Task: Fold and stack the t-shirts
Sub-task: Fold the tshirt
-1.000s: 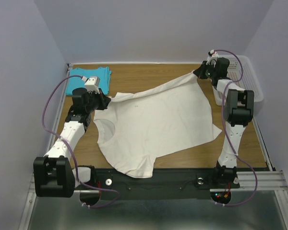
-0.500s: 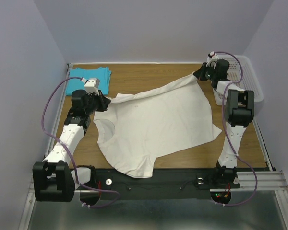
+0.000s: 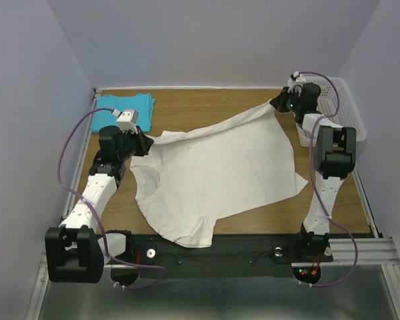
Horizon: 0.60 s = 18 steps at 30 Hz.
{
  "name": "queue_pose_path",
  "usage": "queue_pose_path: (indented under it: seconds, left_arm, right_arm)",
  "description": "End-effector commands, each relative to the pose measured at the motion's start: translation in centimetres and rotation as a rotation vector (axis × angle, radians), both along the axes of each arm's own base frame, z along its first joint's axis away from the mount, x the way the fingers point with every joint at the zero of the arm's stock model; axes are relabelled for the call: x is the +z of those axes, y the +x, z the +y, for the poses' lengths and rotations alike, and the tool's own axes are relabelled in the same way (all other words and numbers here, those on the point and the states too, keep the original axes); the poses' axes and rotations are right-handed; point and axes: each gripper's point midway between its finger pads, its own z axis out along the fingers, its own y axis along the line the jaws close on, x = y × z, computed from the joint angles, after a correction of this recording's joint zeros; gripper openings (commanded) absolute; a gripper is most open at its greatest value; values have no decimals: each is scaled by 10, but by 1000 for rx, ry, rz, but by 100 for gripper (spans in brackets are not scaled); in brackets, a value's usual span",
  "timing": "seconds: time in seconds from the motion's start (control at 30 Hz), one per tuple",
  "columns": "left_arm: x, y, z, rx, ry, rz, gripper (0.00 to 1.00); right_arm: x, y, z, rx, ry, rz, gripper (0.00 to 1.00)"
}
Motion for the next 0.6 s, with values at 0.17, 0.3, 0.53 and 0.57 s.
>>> queue_pose_path:
  seconds: [0.17,0.3,0.53,0.57]
  left_arm:
    - [13,-5,-3,-20,1,-59,0]
    - [14,-6,-3,-20,-1,-60,0]
    - [15,-7,-4,-24,-3,-64,0]
    - [15,-8,-4,-24,-3,-64,0]
  right_arm:
    - [55,4,-8,-7,-39,-155,2]
    - [56,1,-7,2,-42,-156,2]
    - [53,-2,-8,3,-46,-150,2]
    - [53,-2,-8,2,-46,-150,2]
